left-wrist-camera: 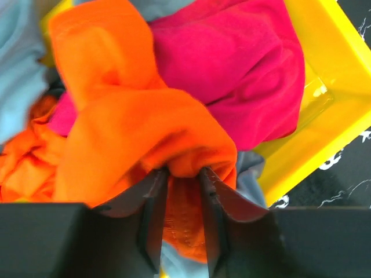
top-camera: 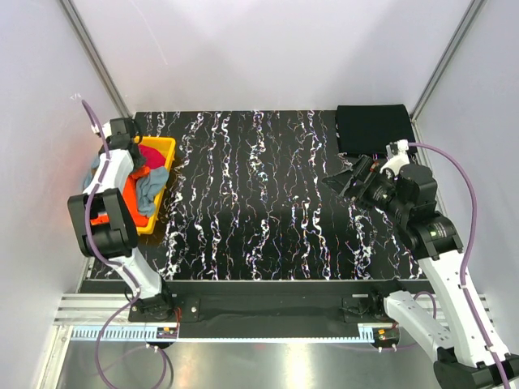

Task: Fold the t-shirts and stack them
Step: Grab the tshirt from the pile

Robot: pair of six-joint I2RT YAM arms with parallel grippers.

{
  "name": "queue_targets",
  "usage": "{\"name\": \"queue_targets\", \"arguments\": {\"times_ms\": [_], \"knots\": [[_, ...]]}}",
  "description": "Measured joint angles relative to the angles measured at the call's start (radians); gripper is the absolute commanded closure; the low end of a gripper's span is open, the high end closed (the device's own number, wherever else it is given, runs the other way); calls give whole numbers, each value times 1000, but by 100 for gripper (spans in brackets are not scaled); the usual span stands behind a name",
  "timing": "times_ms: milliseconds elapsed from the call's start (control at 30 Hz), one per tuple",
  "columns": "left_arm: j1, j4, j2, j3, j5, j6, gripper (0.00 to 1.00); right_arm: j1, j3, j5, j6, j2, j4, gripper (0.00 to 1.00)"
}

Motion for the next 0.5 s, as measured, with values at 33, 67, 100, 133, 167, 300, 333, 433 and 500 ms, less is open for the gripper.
{"name": "queue_targets", "arguments": {"times_ms": [33,67,100,133,167,300,333,433,500], "knots": [[0,-1,8,5,5,8,89,0,-2,-6,0,0,0,0],[0,-5,10,8,6,8,97,0,-5,-13,0,1,0,0],[-1,-15,5,12,6,10,100,0,-6,-19,0,2,1,0],[-2,-21,-2,16,5,15,100,0,-8,-21,0,4,1,0],[-5,-28,-17,22,1,19,100,0,-8,-21,0,7,1,0],[-23,-74,-106,90,0,40,100,0,-8,-23,0,35,12,0],[-31,-76,-126,115,5,48,100,0,-9,-24,1,43,13,0],[-83,-82,-215,227,62,61,100,0,-9,-37,5,78,14,0],[-131,-82,-272,309,101,63,100,0,-9,-48,8,97,15,0]]}}
